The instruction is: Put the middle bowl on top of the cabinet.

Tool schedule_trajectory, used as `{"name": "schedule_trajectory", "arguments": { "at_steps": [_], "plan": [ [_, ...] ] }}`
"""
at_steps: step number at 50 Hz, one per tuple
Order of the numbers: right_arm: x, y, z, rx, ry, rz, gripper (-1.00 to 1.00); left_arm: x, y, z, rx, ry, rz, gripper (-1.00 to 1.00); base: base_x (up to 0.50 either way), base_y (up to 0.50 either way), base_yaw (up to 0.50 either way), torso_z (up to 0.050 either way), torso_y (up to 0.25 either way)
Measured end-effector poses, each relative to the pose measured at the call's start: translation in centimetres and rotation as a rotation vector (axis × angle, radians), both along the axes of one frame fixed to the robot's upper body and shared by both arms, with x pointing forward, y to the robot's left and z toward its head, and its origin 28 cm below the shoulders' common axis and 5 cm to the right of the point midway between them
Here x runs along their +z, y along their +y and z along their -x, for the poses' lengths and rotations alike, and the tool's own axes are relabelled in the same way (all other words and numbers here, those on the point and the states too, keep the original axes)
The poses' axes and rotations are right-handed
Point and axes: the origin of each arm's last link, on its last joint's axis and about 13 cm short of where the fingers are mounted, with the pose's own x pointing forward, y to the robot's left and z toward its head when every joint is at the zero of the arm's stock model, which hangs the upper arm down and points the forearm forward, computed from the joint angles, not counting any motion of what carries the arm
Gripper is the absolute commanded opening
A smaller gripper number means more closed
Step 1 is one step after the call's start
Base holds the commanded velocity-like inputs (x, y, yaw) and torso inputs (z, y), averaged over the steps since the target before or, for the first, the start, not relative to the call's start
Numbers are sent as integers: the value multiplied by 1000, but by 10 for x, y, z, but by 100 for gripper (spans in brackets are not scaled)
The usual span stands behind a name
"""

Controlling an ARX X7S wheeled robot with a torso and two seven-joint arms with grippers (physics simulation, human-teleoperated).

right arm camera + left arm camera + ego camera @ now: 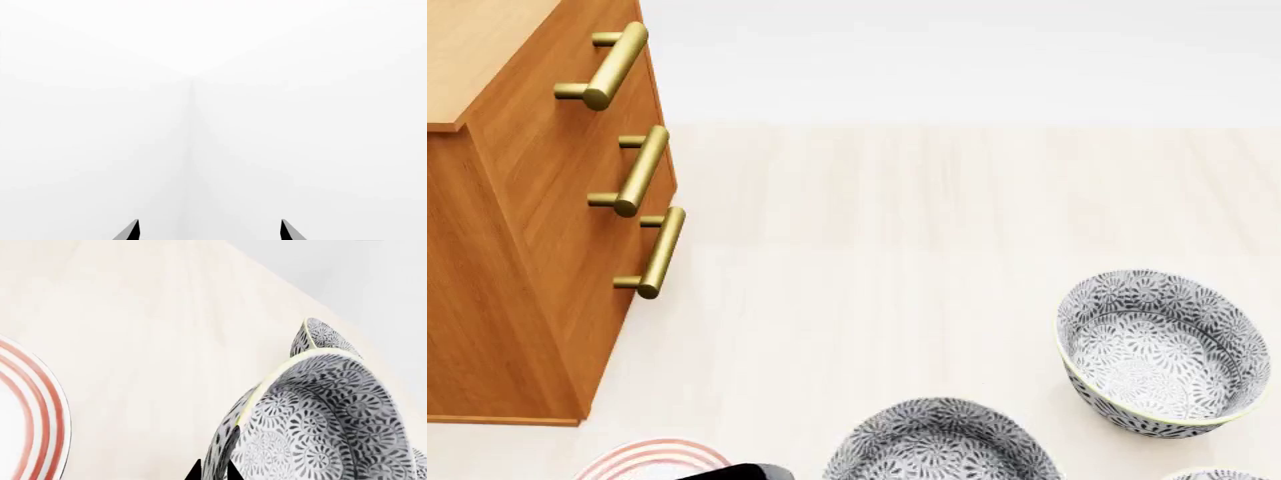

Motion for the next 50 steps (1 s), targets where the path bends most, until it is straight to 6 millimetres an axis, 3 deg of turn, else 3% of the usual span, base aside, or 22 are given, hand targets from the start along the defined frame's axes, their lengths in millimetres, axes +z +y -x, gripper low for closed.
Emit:
{"name": "schedule_trajectory", "arguments": {
  "at_steps": [12, 50],
  "plan": [
    [0, 0, 0, 1, -3, 1, 100, 0, 1, 0, 4, -20, 17, -100, 0, 0, 0, 0, 0],
    [0, 1, 0, 3, -13, 2, 100, 26, 10, 12, -15, -150, 75, -100, 0, 0, 0, 27, 249]
  ]
}}
